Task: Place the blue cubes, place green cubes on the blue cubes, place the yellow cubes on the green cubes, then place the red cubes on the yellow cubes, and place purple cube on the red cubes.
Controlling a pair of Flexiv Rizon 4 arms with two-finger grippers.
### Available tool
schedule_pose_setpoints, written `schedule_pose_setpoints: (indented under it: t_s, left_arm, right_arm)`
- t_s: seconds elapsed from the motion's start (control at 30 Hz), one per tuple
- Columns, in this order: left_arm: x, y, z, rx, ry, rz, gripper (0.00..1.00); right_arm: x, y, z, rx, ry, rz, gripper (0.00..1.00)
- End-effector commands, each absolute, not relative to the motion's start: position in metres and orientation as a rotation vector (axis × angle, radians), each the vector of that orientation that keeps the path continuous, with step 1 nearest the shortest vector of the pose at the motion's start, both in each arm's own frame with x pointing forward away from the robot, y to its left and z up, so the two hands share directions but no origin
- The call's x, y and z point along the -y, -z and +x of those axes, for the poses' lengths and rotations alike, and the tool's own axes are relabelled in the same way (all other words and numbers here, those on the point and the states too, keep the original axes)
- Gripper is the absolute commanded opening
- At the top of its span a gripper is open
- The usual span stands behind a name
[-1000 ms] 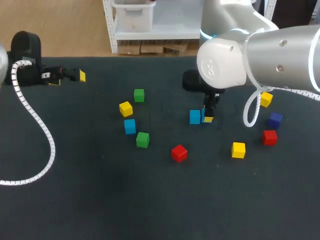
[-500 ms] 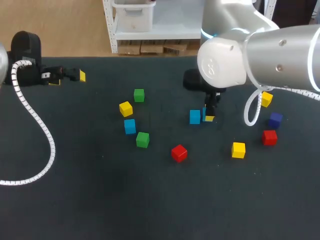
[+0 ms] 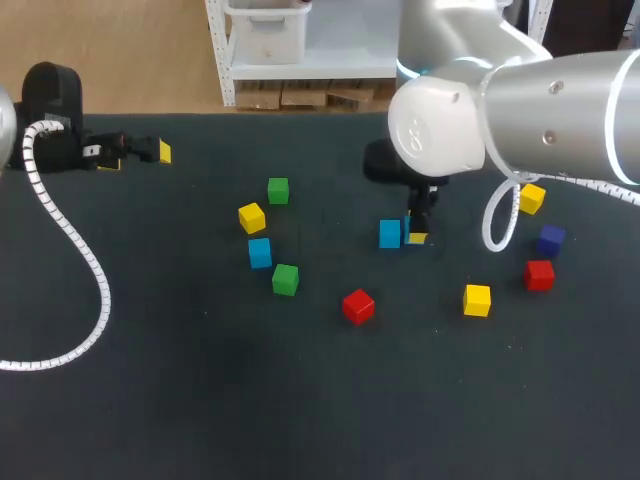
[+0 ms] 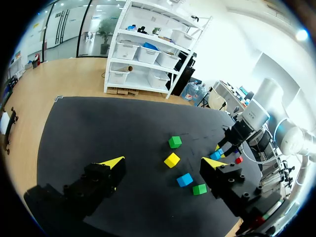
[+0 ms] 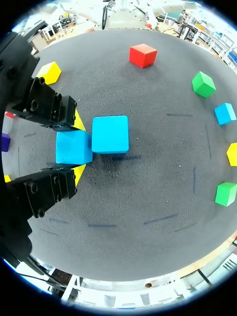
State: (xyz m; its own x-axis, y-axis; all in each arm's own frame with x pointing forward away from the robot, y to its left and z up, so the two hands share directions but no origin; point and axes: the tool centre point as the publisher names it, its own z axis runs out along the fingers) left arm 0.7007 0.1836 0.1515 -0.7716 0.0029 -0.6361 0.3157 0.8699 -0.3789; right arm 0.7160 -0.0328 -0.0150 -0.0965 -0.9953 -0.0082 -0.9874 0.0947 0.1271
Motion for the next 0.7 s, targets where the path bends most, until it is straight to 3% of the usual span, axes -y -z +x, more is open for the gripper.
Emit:
schedule_pose_setpoints:
  t_s: [0.03, 0.7]
  left_arm:
    - [-0.1844, -0.1503, 0.6999, -2.378, 0.634, 0.23, 1.0]
    - [-0.1844, -0.1503, 0.6999, -2.378, 0.634, 0.23, 1.0]
  right_arm:
    - [0.03, 0.0175, 0.7168, 2.263, 0.145, 2.054, 0.22]
    - [0.0301, 0.0175, 0.7153, 2.247, 0.131, 2.049, 0.47]
